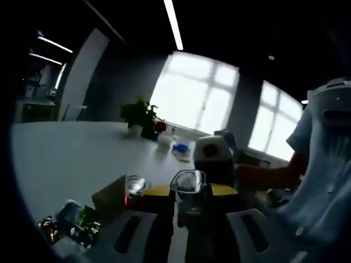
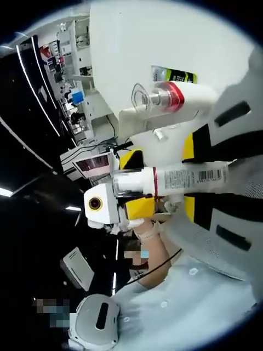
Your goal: Arrange the skincare products in the storage area until every visible bottle or jar stands upright without overlapping.
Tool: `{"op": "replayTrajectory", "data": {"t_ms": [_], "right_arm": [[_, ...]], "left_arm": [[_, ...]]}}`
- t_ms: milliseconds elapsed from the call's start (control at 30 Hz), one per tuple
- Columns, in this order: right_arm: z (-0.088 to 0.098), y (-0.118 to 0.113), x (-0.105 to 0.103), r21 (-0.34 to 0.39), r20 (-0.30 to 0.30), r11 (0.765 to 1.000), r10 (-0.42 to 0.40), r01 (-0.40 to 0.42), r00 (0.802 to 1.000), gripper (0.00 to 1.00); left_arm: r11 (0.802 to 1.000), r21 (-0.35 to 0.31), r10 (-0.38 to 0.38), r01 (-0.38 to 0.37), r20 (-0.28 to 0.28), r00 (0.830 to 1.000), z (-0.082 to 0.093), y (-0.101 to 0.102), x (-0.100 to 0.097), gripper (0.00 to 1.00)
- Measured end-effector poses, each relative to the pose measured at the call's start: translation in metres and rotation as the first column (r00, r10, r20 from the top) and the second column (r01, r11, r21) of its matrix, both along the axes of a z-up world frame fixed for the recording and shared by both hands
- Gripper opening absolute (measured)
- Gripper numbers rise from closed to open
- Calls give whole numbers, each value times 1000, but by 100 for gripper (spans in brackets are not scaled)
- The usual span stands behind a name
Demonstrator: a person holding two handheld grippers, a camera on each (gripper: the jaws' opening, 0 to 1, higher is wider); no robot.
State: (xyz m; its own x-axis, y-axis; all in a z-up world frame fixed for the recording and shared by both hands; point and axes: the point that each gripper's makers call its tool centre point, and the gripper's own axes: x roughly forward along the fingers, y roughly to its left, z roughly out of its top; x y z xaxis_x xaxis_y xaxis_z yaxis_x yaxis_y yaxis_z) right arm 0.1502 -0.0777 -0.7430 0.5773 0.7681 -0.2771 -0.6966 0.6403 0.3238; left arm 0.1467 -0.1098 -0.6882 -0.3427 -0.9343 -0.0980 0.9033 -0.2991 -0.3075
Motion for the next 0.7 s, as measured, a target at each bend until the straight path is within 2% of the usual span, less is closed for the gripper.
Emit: {"op": "replayTrajectory", "data": {"t_ms": [33, 100, 233, 267, 333, 433, 533, 633, 667, 700], "right_arm": [[-7, -3, 3, -57, 9, 998, -10, 10, 1000, 22], [-15, -3, 2, -88, -16, 996, -1, -1, 1000, 22], [-34, -6, 4, -210, -38, 977, 24, -31, 999, 22], [-39, -7, 7, -244, -22, 969, 23, -28, 999, 22], [-47, -11, 14, -279, 3, 960, -4, 5, 1000, 22], [-53, -14, 17, -284, 17, 958, -22, 26, 1000, 22], [-58, -17, 16, -303, 15, 953, -6, 11, 1000, 23], [-66, -20, 16, -347, 2, 938, -7, 7, 1000, 23], [-71, -23, 16, -364, -22, 931, -17, 8, 1000, 23], [-74, -25, 16, -380, -26, 925, -23, 12, 999, 23]], "left_arm": [[1000, 19, 3, -3, 19, 1000, -6, -2, -1, 18], [999, 41, 0, -1, 37, 999, -13, -7, -3, 18], [996, 83, -19, 13, 71, 997, -29, -14, -1, 17], [996, 88, -18, 10, 85, 996, -33, -16, 0, 17], [996, 86, -1, -9, 117, 993, -40, -18, 4, 17], [996, 72, 40, -46, 91, 995, -45, -19, 11, 17], [996, 80, 37, -43, 74, 997, -49, -18, 12, 17], [995, 97, 26, -37, 115, 993, -58, -19, 10, 17], [993, 108, 25, -40, 133, 991, -60, -19, 10, 17], [991, 124, 28, -51, 181, 983, -65, -18, 13, 17]]}}
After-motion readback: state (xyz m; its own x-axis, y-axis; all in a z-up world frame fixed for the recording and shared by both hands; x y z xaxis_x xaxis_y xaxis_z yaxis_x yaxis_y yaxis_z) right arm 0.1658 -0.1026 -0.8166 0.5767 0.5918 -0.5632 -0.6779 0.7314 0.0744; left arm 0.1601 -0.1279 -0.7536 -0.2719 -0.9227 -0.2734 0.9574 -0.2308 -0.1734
